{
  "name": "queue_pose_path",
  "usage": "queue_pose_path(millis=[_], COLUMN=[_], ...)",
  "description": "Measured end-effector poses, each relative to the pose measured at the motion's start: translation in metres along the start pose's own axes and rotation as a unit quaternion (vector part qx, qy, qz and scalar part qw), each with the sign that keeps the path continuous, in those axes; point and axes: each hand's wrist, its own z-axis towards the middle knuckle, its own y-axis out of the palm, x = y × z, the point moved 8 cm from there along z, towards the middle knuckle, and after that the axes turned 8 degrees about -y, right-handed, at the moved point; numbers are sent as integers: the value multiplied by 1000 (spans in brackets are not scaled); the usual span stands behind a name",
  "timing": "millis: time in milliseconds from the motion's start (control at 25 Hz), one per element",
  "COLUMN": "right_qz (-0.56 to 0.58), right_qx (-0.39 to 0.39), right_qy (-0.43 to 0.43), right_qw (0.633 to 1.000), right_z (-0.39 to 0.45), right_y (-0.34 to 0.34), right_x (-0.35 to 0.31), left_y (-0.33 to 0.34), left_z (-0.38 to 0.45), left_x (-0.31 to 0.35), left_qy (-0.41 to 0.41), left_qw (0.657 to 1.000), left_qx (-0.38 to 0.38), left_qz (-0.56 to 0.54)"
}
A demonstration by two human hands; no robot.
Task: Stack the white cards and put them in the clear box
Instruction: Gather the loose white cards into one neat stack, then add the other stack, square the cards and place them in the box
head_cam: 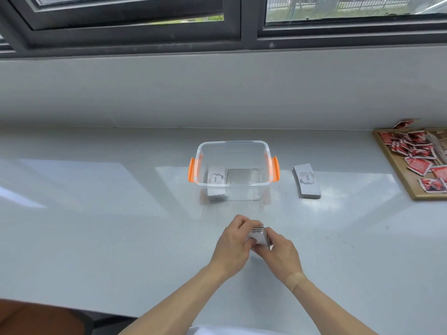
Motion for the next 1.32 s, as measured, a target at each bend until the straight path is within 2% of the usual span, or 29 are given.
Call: queue_pose_path(millis=[120, 200, 360, 520, 680, 840, 960, 1040, 1160, 1240, 1320], right_qz=[-31, -23, -18, -48, -75, -103, -89, -85, -53, 15, 61], right_qx=[42, 64, 47, 55, 25, 50, 30, 18, 2, -36, -107], right_qy=[-17, -2, 14, -4, -14, -26, 11, 39, 65, 79, 90], right_qw=[998, 998, 999, 997, 997, 993, 996, 995, 996, 996, 988], right_z=[1, -5, -16, -15, -19, -22, -28, -27, -24, -27, -34], right_y=[-2, 1, 14, 11, 16, 12, 17, 18, 11, 9, 11], right_x=[-5, -1, 14, 15, 18, 14, 20, 22, 19, 18, 15], left_y=[-6, 0, 25, 25, 32, 30, 43, 44, 36, 28, 30], left_z=[-10, -22, -41, -39, -43, -43, -47, -42, -31, -24, -24], left_x=[17, 22, 9, 10, 7, 11, 1, 2, 4, -13, -32], left_qy=[115, 154, 117, 109, 88, 113, 76, 78, 62, -25, -126], left_qw=[984, 970, 971, 966, 972, 976, 975, 976, 987, 991, 965], left_qx=[60, 78, -7, -8, -46, -29, -89, -96, -111, -125, -173], left_qz=[126, 169, 207, 236, 213, 185, 187, 180, 103, -36, -153])
